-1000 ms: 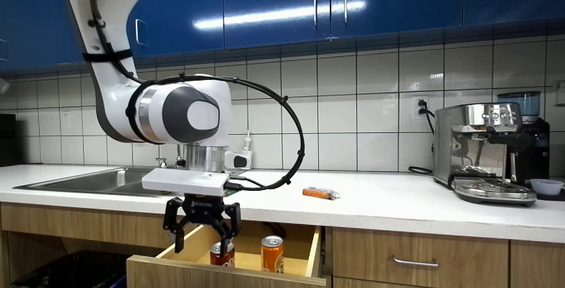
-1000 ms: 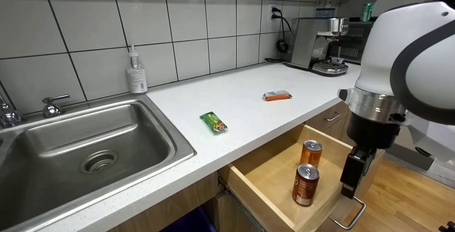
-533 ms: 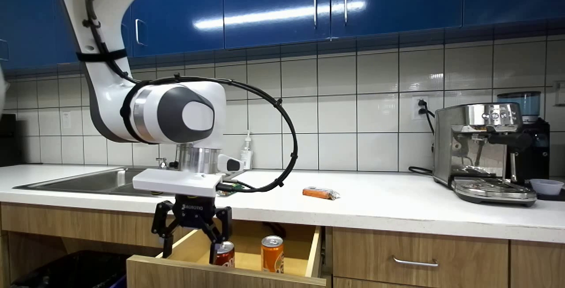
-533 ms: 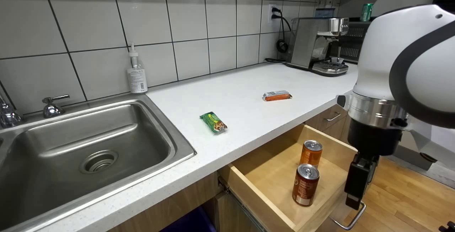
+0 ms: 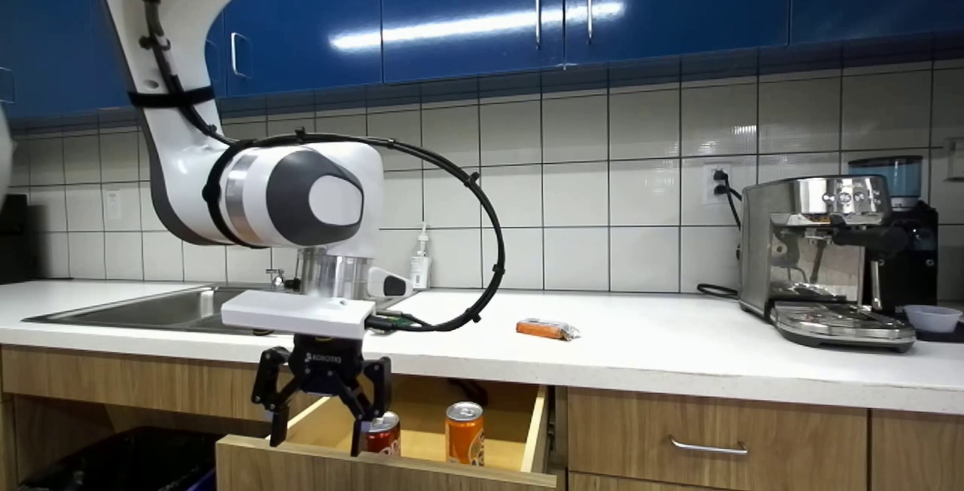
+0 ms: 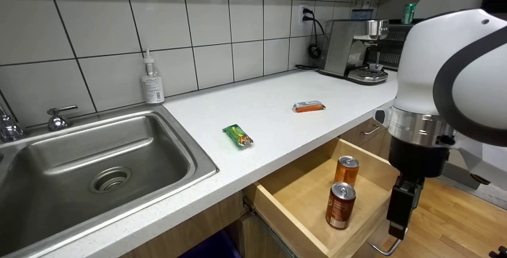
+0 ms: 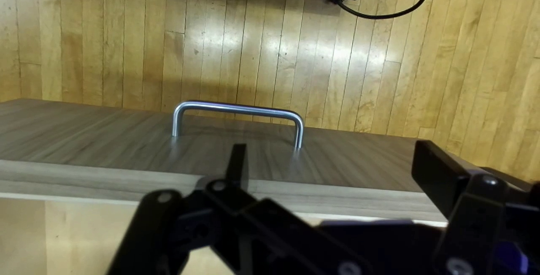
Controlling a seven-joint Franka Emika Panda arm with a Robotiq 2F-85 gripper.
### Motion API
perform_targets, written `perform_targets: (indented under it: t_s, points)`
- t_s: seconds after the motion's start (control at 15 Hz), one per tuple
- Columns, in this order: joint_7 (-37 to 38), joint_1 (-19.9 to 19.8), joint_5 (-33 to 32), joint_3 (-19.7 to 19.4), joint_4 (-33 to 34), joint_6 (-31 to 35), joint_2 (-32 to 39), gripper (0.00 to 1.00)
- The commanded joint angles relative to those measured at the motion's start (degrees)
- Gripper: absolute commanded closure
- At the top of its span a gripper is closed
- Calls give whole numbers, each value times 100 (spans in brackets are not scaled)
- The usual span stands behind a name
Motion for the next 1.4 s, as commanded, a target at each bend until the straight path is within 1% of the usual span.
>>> perform_targets:
  t_s: [0.0,0.4,1.07,1.33]
  points:
    - [-61,-22,-13,29,6,59,83,0]
    - [-79,-50,-16,45,7,223,320,0]
    - [40,-121,-237,71,4,839,813,0]
    - [134,-133,-465,49,4,1126,946,0]
